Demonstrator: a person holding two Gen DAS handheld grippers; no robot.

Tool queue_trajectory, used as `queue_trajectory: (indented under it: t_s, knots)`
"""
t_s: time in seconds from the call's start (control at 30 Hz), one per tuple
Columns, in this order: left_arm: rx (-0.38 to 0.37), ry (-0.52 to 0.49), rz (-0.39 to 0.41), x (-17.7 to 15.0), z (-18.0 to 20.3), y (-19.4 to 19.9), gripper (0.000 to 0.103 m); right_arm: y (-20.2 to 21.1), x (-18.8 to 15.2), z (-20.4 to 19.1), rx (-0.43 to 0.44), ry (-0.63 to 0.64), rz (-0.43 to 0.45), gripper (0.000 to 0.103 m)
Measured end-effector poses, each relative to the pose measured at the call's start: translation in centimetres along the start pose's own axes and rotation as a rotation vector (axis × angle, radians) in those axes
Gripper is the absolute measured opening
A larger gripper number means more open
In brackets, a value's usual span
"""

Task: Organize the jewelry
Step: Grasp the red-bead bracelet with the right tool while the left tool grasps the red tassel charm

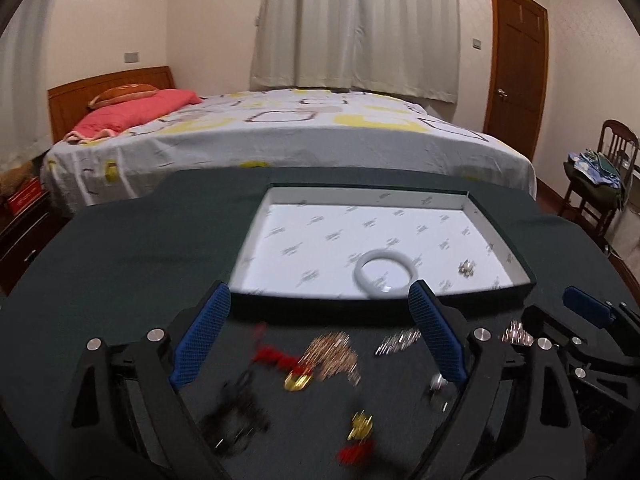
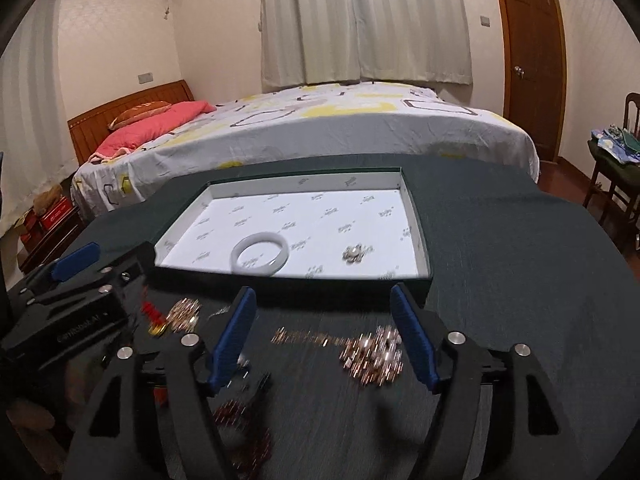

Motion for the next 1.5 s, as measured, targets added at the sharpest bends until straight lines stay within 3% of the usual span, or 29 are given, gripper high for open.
queue_trajectory:
  t_s: [0.23,0.37,0.63,0.93,0.97,1.07,1.13,1.3,1.5]
  knots:
    - [0.074,0.011,-0.012,-3.0,-4.1,2.7,0.089,0.8,-3.6,-2.3,0.021,0.018,-0.038,0.069]
    - [0.122,0.016,-0.025,-4.7,-6.6,3.6,0.088,0.6,-5.4,-3.8,0.040,0.016,-0.057,0.075]
    - [0.149,0.069,-0.077,-7.4,-10.0,3.3,0.088,-1.4,-8.2,-6.2,0.039,0.043,-0.142,0.078]
    - [0.132,0.071,-0.092,-7.9,-9.7,2.9,0.088,-2.3,-9.3,-5.8,0.031,0.019,-0.207,0.078]
    - [0.130,0.065,-0.092,-7.9,-9.6,2.9,0.088,-2.2,-9.4,-5.7,0.030,0.019,-0.205,0.076]
    - [0.125,0.053,-0.093,-8.0,-9.1,2.9,0.089,-2.0,-9.5,-5.6,0.017,0.052,-0.199,0.055]
    - [0.117,0.052,-0.097,-8.2,-8.8,2.9,0.088,-1.9,-9.5,-5.3,0.020,0.058,-0.196,0.049]
    - [0.096,0.045,-0.104,-8.4,-7.8,3.0,0.088,-1.7,-9.2,-4.7,0.026,0.065,-0.196,0.019]
    - [0.055,0.032,-0.108,-8.6,-6.2,3.2,0.088,-1.3,-8.9,-3.8,0.047,0.036,-0.196,0.017]
Point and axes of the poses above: each gripper's, at about its wrist camera, not at the fingertips, and y roughly against the way its jaws point, z to its right, x to its top, the point moved 9 cm from there along -y, roughly the way its jaws point, and after that the axes turned 10 degrees about x, right-handed, at the moved point
